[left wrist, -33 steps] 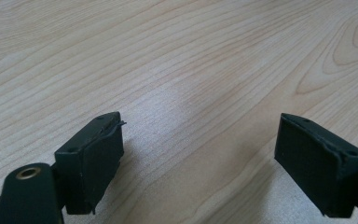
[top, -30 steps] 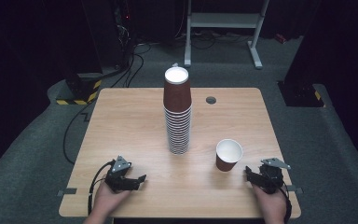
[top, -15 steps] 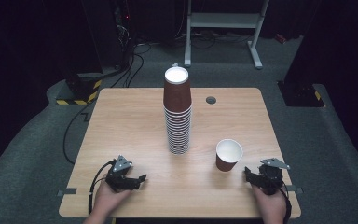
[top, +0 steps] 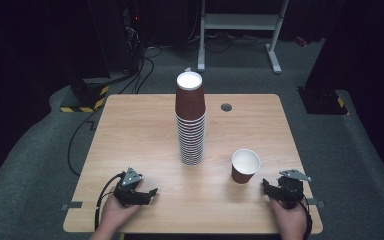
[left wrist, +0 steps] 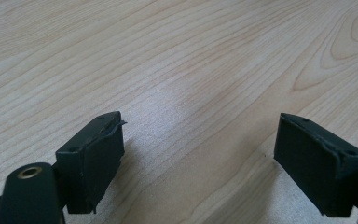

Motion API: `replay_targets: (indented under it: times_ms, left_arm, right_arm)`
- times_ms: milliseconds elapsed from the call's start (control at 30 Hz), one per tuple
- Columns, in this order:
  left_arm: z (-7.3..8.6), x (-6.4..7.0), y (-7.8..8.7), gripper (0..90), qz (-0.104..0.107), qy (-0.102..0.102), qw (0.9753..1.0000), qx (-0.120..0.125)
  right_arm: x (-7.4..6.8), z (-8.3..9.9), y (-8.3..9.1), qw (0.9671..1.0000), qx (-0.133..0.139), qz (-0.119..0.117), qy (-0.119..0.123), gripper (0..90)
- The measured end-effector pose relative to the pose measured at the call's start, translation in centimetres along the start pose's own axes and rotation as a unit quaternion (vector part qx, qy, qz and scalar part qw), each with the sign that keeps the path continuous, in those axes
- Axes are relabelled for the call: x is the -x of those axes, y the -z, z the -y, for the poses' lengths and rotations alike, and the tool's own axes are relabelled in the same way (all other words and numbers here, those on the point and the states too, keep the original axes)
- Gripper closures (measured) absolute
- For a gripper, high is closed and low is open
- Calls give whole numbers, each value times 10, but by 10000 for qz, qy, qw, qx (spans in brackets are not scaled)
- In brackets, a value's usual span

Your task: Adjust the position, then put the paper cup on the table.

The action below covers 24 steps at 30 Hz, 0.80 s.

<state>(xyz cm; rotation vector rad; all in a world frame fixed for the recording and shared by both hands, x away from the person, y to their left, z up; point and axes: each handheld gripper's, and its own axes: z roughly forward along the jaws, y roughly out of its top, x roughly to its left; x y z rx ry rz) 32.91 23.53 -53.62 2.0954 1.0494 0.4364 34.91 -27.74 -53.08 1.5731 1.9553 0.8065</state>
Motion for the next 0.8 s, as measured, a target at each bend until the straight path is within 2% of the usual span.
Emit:
replay_targets:
  times_ms: [167, 633, 800]
  left_arm:
    - [0, 0, 0, 164, 64, 45, 10000, -7]
    - [-1, -2, 0, 167, 96, 2, 10000, -2]
    - [-2, -2, -1, 171, 105, 54, 9999, 7]
  right_arm:
    - [1, 0, 0, 10000, -16, 4, -12, 177]
    - [0, 0, 0, 10000, -3, 43, -24, 181]
    - [0, -1, -1, 10000, -26, 3, -12, 161]
